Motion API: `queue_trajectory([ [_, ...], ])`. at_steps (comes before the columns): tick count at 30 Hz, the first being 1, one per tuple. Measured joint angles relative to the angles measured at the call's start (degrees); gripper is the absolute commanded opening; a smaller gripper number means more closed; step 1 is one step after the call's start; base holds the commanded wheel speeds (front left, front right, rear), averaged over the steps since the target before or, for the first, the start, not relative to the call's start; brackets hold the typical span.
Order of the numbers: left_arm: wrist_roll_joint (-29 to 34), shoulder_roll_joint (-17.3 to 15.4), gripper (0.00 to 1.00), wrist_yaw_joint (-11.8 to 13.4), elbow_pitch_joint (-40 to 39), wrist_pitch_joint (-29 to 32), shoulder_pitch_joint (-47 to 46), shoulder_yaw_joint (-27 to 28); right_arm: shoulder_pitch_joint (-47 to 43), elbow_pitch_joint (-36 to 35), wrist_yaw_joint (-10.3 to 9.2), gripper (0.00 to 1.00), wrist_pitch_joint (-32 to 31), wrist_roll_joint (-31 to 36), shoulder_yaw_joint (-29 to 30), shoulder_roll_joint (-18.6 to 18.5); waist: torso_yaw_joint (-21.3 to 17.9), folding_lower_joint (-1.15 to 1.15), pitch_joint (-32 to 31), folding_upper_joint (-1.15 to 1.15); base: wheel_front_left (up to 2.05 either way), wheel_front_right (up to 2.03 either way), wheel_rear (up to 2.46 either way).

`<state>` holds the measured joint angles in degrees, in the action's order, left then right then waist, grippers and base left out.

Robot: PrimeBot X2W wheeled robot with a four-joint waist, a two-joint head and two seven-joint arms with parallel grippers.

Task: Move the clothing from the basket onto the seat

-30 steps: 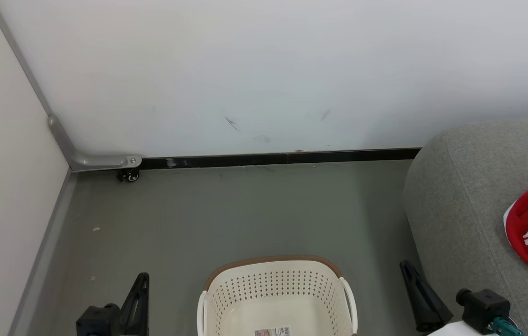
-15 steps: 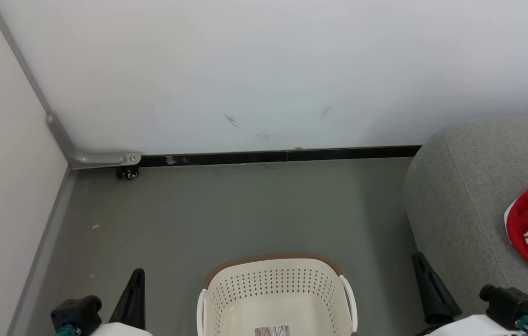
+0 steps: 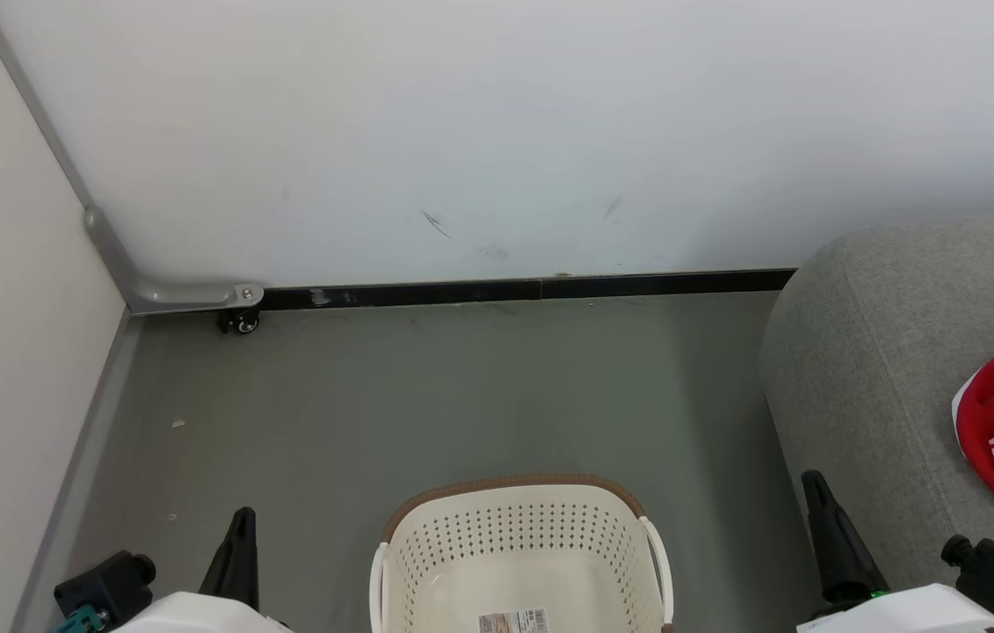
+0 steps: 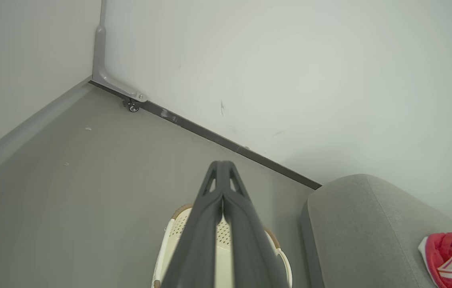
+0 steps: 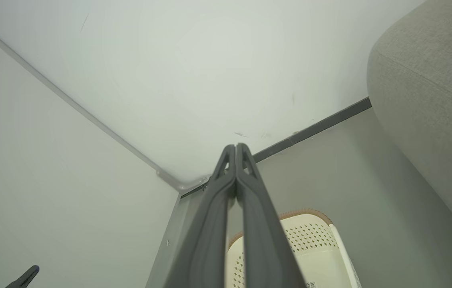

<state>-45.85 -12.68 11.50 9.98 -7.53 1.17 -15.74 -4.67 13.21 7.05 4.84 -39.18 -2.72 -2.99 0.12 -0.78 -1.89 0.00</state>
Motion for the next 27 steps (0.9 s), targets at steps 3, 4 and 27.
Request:
queue_trajectory([
  [3, -2.02, 0.34, 0.00, -0.57, 0.00, 0.54, 0.00, 0.78, 0.04, 0.00, 0.00, 0.00, -0.07, -2.56, 0.23, -0.20, -0.01, -0.12, -0.09, 0.00, 0.00, 0.00, 0.00],
  [4, -2.88, 0.40, 0.00, -1.01, 0.00, 0.74, 0.00, 1.09, 0.08, 0.00, 0.00, 0.00, -0.10, -3.47, 0.29, -0.26, -0.01, -0.14, -0.11, 0.00, 0.00, 0.00, 0.00],
  [27, -19.58, 3.34, 0.00, -6.99, 1.02, 5.02, -0.21, 7.28, 2.84, 0.38, 0.00, 0.00, -2.55, -23.59, 2.00, -1.29, -0.05, 0.44, 0.59, 0.00, 0.00, 0.00, 0.00],
])
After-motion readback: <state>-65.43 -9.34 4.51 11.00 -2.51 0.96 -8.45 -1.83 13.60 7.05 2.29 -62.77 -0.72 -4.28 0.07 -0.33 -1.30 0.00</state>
